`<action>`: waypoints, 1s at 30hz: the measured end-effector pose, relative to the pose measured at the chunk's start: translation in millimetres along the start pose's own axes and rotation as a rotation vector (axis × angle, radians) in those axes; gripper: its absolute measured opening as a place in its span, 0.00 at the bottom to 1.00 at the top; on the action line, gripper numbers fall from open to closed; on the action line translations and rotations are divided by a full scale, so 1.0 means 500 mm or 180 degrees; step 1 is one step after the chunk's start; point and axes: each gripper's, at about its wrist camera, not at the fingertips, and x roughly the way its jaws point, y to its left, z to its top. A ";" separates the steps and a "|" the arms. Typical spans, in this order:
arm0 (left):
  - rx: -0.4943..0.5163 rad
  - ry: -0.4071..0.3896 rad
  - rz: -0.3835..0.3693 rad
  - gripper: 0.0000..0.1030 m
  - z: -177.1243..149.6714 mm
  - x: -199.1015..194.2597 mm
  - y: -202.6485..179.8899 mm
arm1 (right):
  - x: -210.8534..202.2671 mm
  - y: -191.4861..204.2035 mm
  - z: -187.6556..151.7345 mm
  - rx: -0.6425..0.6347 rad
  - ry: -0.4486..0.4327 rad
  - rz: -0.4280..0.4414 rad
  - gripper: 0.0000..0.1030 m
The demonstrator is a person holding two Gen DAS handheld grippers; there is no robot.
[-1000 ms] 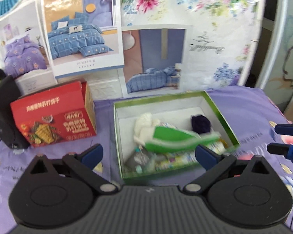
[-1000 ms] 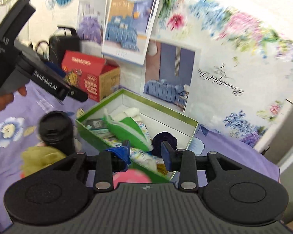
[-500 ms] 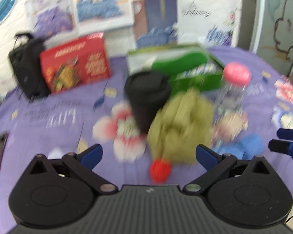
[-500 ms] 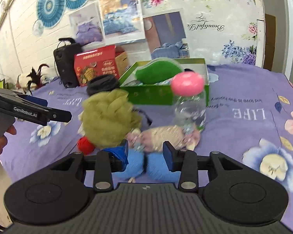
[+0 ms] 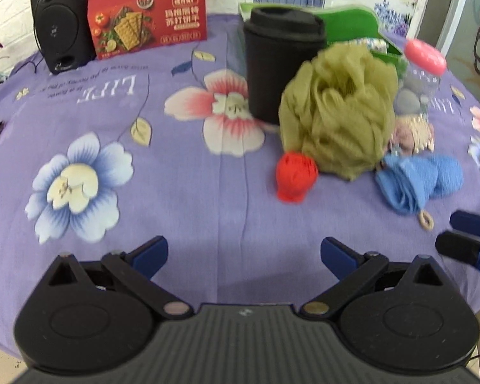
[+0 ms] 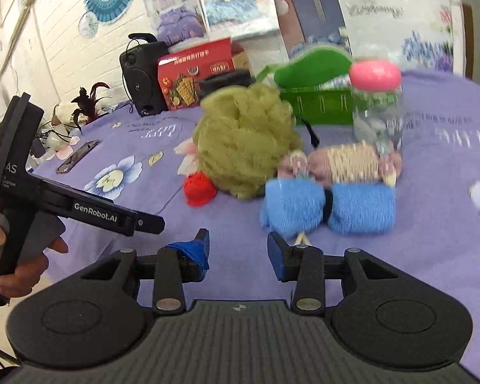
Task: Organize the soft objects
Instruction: 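Move the right tool back to the blue towel bundle and grasp it, then lift the blue towel bundle with right gripper while left gripper grasps the red knit ball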
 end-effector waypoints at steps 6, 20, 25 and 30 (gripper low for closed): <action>0.0084 -0.0095 -0.0095 0.98 0.024 0.000 -0.017 | 0.012 -0.040 0.054 -0.0163 -0.0147 -0.0513 0.24; 0.0091 0.0103 0.0155 0.98 0.041 0.045 -0.029 | 0.111 -0.218 0.127 -0.0447 0.0637 -0.0129 0.25; 0.0081 0.0175 0.0250 0.98 0.049 0.050 -0.029 | 0.150 -0.266 0.120 -0.0003 0.1039 0.0117 0.25; 0.0225 0.0198 0.0173 0.98 0.062 0.062 -0.044 | 0.064 -0.234 0.098 0.0003 0.1447 0.0372 0.29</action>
